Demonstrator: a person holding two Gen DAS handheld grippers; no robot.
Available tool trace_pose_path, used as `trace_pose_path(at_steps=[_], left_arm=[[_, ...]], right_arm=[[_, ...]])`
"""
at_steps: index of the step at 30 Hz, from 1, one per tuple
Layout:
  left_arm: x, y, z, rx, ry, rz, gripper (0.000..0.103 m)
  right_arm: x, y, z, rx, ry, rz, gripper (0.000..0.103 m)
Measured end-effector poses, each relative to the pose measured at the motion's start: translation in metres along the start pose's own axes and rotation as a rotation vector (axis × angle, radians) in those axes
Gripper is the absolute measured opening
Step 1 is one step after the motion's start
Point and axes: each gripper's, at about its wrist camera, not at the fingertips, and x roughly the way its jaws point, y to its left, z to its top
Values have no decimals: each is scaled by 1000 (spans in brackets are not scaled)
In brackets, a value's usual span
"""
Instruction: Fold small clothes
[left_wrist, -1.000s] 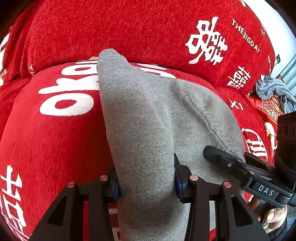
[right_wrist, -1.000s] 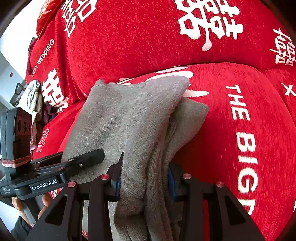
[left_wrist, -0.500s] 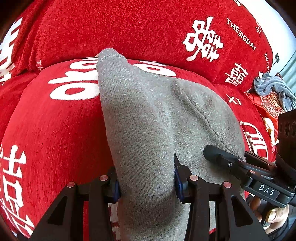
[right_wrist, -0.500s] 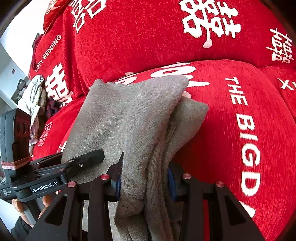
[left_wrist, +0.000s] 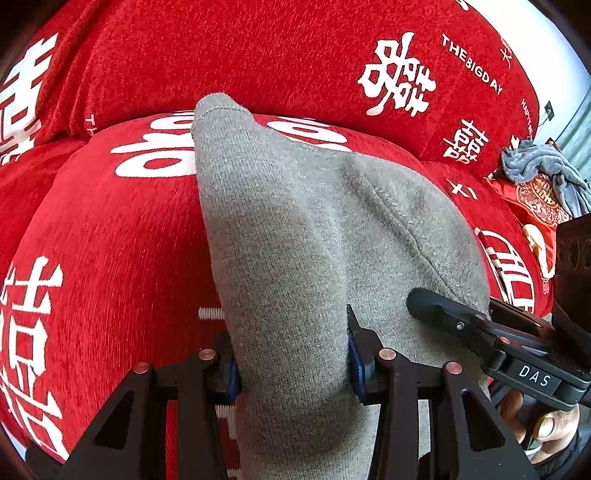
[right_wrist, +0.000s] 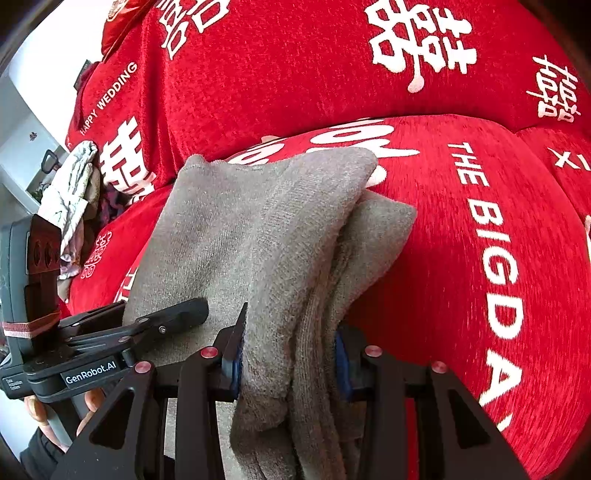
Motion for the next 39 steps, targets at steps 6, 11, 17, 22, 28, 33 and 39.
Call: trace_pose_path(at_steps=[6, 11, 17, 22, 28, 33, 39], left_arm=[[-1, 3, -9, 7, -26, 22, 61], [-5, 8, -14, 2, -43, 31, 65], [-16, 5, -19, 27, -64, 66, 65], [-35, 2, -26, 47, -104, 122, 66], [-38, 7, -40, 87, -147, 229, 103], [-33, 20, -41, 30, -133, 167, 103], [-24, 12, -29, 73, -127, 211, 103]], right_arm=[[0, 0, -6, -19, -10, -4, 43], [-3, -7, -8, 2, -20, -10, 51], [-22, -9, -14, -21, -58, -58, 52], [-57, 22, -31, -190, -196, -115, 52], [-40, 46, -57, -335, -149, -76, 52], [-28, 32, -61, -292, -123, -65, 54], [-27, 28, -33, -247, -88, 8, 63]])
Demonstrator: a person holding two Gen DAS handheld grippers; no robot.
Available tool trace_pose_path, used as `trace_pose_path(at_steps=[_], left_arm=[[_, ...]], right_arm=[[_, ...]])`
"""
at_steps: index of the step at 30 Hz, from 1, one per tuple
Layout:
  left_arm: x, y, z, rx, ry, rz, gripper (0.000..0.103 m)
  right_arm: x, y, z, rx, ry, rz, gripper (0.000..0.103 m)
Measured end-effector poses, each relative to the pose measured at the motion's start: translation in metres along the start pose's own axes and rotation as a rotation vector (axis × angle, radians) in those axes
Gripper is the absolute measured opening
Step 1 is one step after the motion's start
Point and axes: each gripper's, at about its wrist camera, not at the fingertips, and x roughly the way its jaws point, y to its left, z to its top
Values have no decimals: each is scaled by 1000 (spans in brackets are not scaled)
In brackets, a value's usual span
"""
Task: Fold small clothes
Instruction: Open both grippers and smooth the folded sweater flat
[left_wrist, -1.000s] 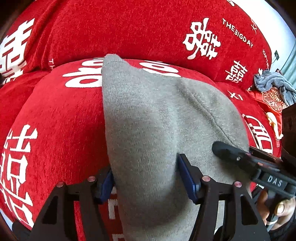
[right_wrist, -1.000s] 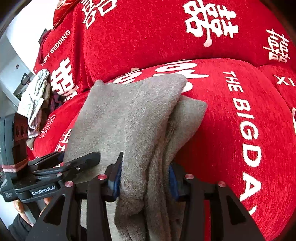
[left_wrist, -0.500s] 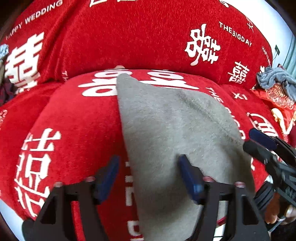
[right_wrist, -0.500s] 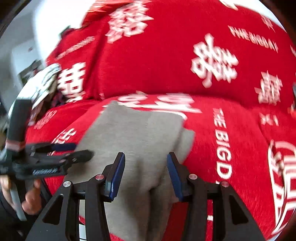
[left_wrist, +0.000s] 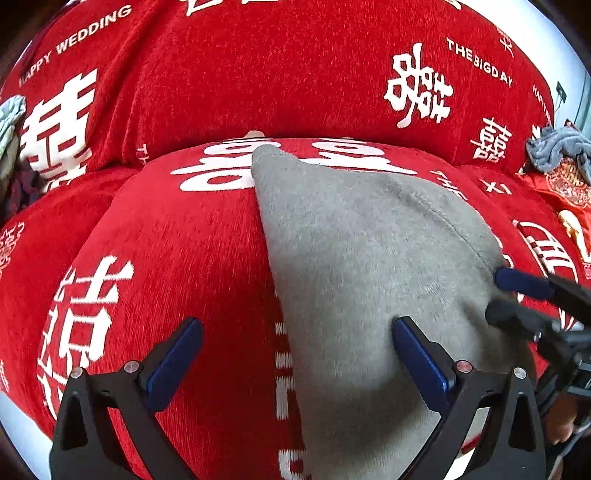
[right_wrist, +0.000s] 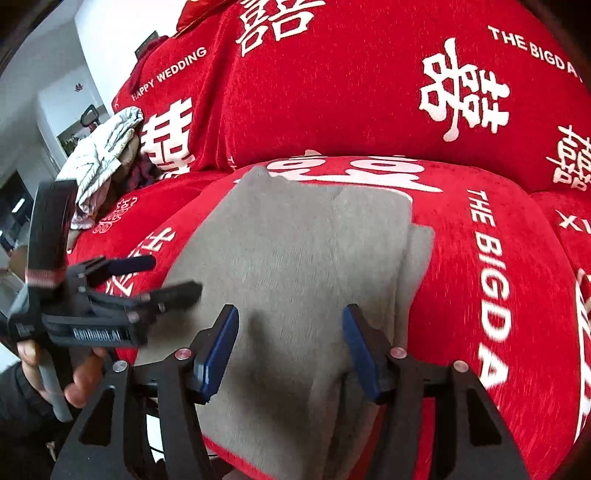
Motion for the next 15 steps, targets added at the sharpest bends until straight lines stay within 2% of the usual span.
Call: trace_pose_path(at_steps=[3, 9, 12, 15], left_arm=[[11, -3, 13, 17, 17, 6, 103], [38, -8, 45, 62, 57, 23, 103], [52, -10, 57, 69, 79, 29, 103], [56, -11, 64, 77, 85, 37, 103]], right_arm=[[15, -10, 21, 16, 23, 11, 63], [56, -44, 63, 123, 98, 96, 63], [80, -60, 77, 124, 127, 47, 62], [80, -60, 83, 121, 127, 2, 62]])
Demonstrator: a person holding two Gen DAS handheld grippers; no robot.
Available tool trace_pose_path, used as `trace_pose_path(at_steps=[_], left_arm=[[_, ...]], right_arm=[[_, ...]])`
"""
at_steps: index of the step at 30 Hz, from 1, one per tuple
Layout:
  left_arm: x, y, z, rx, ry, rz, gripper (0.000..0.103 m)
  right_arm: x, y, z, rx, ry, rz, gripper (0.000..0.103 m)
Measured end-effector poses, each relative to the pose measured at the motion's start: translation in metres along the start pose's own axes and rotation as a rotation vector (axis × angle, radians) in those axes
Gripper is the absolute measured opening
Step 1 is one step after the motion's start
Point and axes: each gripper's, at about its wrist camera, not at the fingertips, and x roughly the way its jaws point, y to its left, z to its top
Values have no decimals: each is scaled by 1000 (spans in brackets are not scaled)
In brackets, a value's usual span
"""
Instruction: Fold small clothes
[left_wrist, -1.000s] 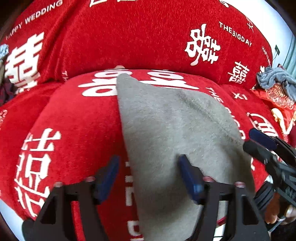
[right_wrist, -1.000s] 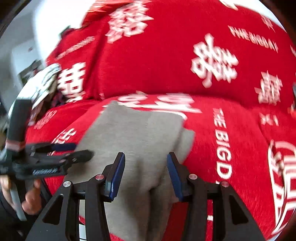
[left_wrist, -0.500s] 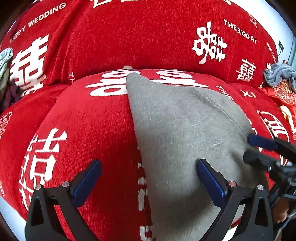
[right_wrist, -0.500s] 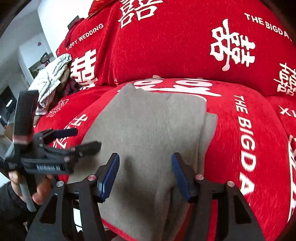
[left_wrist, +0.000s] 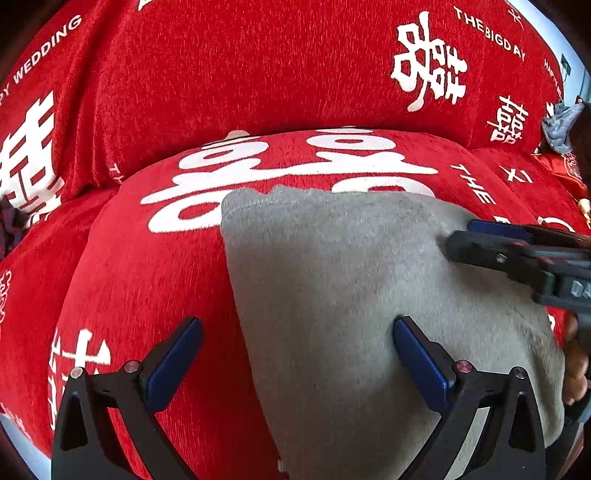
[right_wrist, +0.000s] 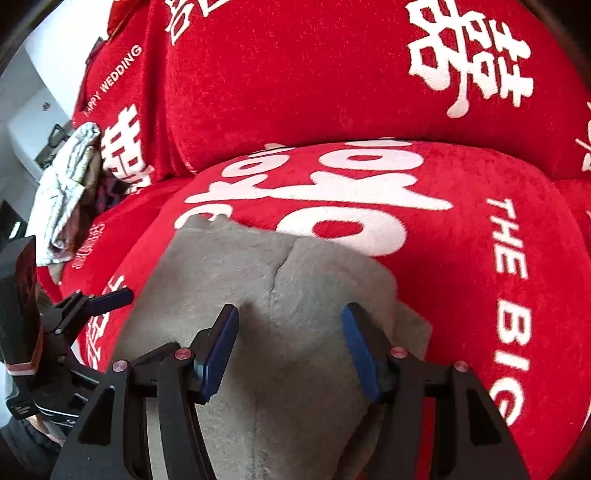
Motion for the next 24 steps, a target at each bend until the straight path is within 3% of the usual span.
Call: trace_pose_path(at_steps=[2, 8, 12, 18, 22, 24], left_arm=[[-5, 0, -1, 3, -12, 14, 103], [-21, 1, -19, -14, -49, 28, 103], [-28, 3, -31, -40, -57, 28, 103], [-42, -2, -54, -43, -88, 48, 103], [-51, -4, -68, -55, -103, 57, 103], [-59, -5, -75, -62, -115, 72, 103]], right_arm=[[-14, 9, -5, -33, -40, -21, 63], [-61, 56, -57, -229, -121, 51, 62], [-55, 66, -90, -266, -83, 10, 62], [-69, 61, -131, -271, -140, -65, 62], [-74, 63, -156, -287, -133, -108, 63], [-72, 65, -163, -287, -80, -142, 66]])
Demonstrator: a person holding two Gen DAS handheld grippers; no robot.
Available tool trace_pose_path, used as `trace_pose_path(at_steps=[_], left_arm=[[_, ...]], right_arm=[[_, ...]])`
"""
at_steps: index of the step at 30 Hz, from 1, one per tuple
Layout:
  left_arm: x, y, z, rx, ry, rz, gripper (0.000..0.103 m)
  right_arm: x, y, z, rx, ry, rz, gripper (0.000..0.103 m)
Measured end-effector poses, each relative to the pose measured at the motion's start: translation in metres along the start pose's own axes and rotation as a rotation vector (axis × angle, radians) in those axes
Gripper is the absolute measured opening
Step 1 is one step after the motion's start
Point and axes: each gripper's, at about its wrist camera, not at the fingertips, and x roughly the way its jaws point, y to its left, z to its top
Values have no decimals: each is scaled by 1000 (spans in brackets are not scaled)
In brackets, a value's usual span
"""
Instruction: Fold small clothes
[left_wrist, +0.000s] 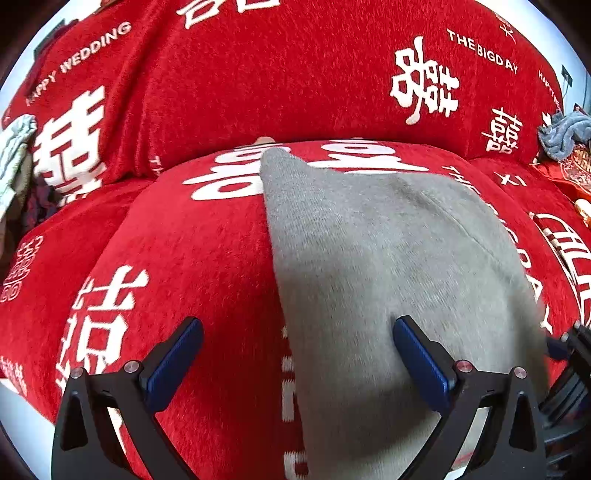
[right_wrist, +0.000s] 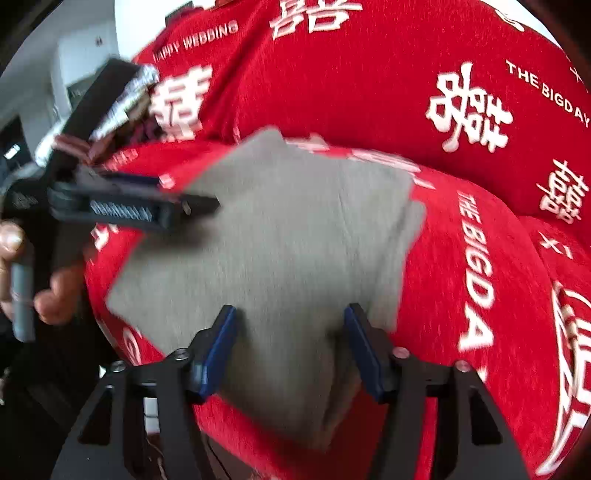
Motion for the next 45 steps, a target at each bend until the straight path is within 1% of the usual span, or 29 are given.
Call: trace_pose_path(at_steps=[1, 2, 6, 8, 11, 13, 15, 18, 19, 21, 23, 27, 30, 33, 34, 45], left_arm=[[-4, 1, -1, -6, -3, 2, 103], [-9, 1, -2, -13, -9, 7, 103], [-29, 5, -7, -55, -51, 51, 103], [-36, 7, -8, -76, -61, 65, 103], [-45, 8, -12, -90, -76, 67, 103], [-51, 6, -16, -88, -96, 59, 103], [-58, 6, -20, -88, -112, 28, 103], [-66, 3, -22, -98, -131, -10, 103], [-68, 3, -24, -105, -139, -8, 103], [-75, 2, -27, -131, -180, 22, 103], [-79, 3, -31, -153, -192, 38, 103], [-81, 0, -33, -126, -182, 41, 103], [-87, -3, -37, -119, -212, 65, 103], [-93, -3, -38, -115, -227, 56, 103], [-94, -3, -38, -115, -230, 59, 103], [-96, -3, -37, -118, -221, 65, 103]], right_arm=[[1, 2, -1, 6, 40, -8, 66], [-5, 5, -2, 7, 34, -29, 66], [-36, 15, 10, 18, -55, -54, 66], [-42, 18, 19, 27, -69, -86, 72], [-44, 18, 30, 75, -59, -137, 73], [-42, 17, 32, 137, -38, -157, 73], [-40, 15, 34, 175, -26, -169, 73], [-39, 17, 34, 194, -14, -220, 73], [-39, 18, 34, 199, -12, -232, 73], [-40, 20, 34, 206, -11, -250, 73], [-41, 21, 34, 206, -12, -259, 73], [-44, 24, 35, 213, -23, -263, 73], [-45, 27, 37, 211, -21, -273, 72], [-46, 30, 38, 208, -23, -292, 73], [-47, 30, 38, 212, -23, -287, 73], [-49, 32, 36, 216, -26, -287, 73]])
